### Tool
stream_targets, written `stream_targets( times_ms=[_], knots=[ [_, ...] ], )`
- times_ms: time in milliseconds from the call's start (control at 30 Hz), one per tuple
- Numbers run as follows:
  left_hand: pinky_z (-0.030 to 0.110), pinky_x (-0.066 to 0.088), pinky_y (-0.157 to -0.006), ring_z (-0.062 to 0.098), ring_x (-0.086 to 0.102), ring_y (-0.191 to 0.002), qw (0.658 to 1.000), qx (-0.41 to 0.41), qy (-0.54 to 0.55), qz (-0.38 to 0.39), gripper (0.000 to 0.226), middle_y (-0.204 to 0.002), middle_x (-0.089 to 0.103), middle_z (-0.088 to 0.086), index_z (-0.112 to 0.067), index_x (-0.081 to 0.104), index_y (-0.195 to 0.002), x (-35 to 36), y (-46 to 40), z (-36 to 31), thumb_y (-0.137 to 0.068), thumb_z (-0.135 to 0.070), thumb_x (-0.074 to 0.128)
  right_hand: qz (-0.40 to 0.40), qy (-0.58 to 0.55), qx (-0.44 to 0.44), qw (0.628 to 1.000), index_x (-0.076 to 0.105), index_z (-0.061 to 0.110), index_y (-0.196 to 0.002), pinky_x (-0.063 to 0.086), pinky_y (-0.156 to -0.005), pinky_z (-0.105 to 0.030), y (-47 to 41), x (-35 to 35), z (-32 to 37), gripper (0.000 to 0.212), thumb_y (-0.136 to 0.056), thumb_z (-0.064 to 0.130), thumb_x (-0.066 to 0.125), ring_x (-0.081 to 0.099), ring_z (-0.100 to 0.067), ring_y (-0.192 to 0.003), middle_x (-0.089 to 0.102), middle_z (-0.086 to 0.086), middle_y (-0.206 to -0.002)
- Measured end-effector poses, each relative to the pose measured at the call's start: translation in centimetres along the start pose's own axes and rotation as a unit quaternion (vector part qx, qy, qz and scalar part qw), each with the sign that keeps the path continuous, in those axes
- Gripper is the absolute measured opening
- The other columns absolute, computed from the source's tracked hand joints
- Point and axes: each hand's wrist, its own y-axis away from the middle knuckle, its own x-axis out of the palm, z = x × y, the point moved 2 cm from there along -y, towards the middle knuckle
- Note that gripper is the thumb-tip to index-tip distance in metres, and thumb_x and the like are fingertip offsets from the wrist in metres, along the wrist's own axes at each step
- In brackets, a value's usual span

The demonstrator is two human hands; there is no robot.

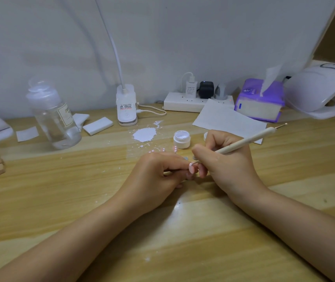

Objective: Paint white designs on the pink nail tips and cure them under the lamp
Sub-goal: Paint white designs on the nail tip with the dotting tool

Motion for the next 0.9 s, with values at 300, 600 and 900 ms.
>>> stream_targets(
  times_ms=[300, 600, 900],
  knots=[
    [0.031, 0.052, -0.061, 0.02, 0.058, -0.064, 1.0, 0.005, -0.02, -0.002, 0.01, -0.073, 0.067, 0.008, -0.006, 0.074, -0.082, 0.0, 0.03, 0.05, -0.083, -0.003, 0.064, -0.003, -0.002, 0.002, 1.0, 0.032, 0.011, -0.046, 0.041, -0.038, -0.016, 0.03, -0.02, -0.02, 0.04, -0.073, -0.013, 0.05, 0.049, -0.015, -0.033, 0.04, -0.006, -0.032],
    [0.024, 0.051, -0.06, 0.013, 0.055, -0.059, 1.0, 0.012, -0.024, -0.002, 0.01, -0.072, 0.067, 0.009, -0.006, 0.073, -0.081, -0.07, 0.0, -0.08, -0.084, -0.003, 0.064, 0.001, 0.001, 0.002, 1.0, 0.033, 0.01, -0.047, 0.042, -0.038, -0.017, -0.01, 0.0, -0.04, 0.038, -0.072, -0.012, 0.05, 0.05, -0.016, -0.033, 0.041, -0.007, -0.033],
    [0.029, 0.053, -0.059, 0.019, 0.058, -0.064, 1.0, 0.007, -0.013, -0.003, 0.012, -0.074, 0.067, 0.008, -0.006, 0.074, -0.083, 0.01, -0.05, 0.11, -0.084, -0.001, 0.063, -0.001, 0.003, -0.003, 1.0, 0.033, 0.011, -0.046, 0.042, -0.038, -0.017, -0.01, -0.03, -0.04, 0.039, -0.072, -0.012, 0.05, 0.051, -0.014, -0.033, 0.041, -0.005, -0.032]
  ],
)
